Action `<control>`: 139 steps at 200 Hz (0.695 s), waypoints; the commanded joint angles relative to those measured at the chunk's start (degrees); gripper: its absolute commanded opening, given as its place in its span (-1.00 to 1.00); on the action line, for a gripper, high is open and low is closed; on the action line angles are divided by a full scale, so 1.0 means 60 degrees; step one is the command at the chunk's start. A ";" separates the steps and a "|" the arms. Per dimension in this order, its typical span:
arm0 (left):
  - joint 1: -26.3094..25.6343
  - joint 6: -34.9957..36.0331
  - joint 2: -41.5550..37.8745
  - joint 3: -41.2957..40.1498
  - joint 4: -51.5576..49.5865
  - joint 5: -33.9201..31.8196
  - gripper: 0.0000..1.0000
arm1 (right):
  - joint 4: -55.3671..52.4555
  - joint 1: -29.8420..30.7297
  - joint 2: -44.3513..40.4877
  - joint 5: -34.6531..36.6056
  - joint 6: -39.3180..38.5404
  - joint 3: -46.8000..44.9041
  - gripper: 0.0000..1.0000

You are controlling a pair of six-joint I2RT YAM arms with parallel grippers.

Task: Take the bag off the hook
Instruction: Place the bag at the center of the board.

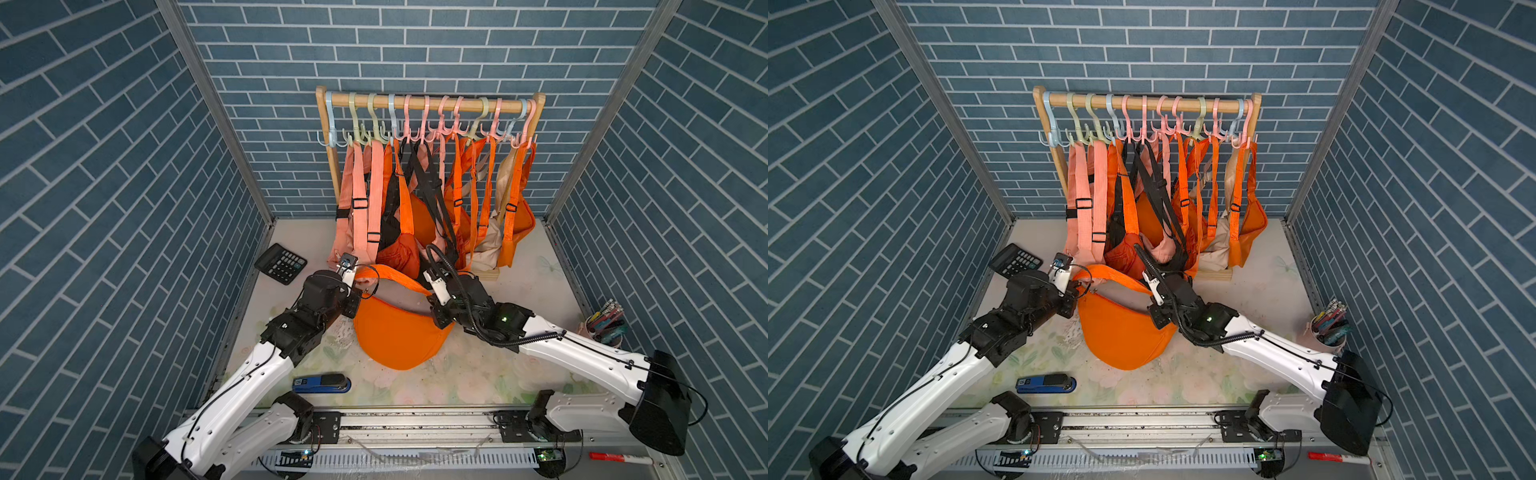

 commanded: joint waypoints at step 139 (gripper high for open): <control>-0.1257 -0.2095 -0.0236 -0.1958 -0.0336 -0.2284 -1.00 | 0.2106 -0.0351 0.1287 -0.1344 0.1743 -0.2008 -1.00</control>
